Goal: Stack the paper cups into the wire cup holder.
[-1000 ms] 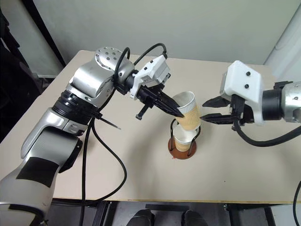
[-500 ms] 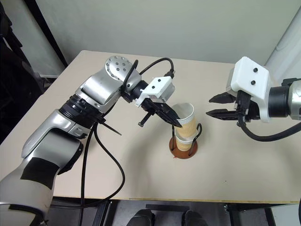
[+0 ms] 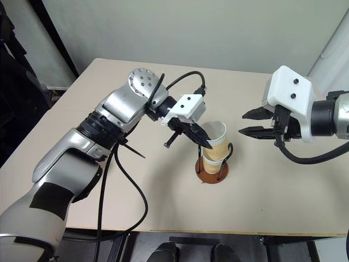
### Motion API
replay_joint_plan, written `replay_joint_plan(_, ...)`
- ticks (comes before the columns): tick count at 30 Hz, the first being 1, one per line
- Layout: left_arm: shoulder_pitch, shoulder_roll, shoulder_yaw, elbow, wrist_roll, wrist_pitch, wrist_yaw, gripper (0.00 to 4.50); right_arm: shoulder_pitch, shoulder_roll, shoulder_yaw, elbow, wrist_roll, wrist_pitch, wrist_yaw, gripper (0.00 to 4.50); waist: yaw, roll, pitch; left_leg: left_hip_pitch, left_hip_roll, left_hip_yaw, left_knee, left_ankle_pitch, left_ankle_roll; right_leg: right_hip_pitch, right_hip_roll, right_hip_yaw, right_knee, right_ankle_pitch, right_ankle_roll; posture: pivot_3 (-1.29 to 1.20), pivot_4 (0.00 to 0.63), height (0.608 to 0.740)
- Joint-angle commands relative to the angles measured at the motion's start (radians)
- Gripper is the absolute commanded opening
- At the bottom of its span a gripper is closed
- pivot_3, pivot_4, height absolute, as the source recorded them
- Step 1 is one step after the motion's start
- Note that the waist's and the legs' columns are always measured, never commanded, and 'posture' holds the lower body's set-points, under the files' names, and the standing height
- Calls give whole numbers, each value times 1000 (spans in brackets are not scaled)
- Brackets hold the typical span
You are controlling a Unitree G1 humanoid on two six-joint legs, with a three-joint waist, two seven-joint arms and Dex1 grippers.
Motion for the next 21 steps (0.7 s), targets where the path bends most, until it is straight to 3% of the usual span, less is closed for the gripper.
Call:
replay_joint_plan(1,-29,-3,-2,-6,5,-28,-43,966,-12,-5,-41,-5,4,-8,-13,1622,0,0,0,0,0,0,0,0,0,0,0,0,0,0,0,0,150,740)
replay_joint_plan(11,-39,-29,37,11,23,-39,-43,4472,-11,2,-38,-4,3,-13,-16,1622,1,0,0,0,0,0,0,0,0,0,0,0,0,0,0,0,150,740)
replay_joint_plan(16,-59,-66,240,34,-14,133,51,4472,-49,48,-30,12,25,-4,-28,1622,3,0,0,-1,0,1,1,0,0,0,0,1,0,1,1,0,150,740)
replay_joint_plan(21,30,97,353,-134,84,151,112,4472,-78,97,-5,11,50,11,-28,1622,-13,1,0,0,0,3,0,0,0,-1,0,2,0,1,2,0,150,740)
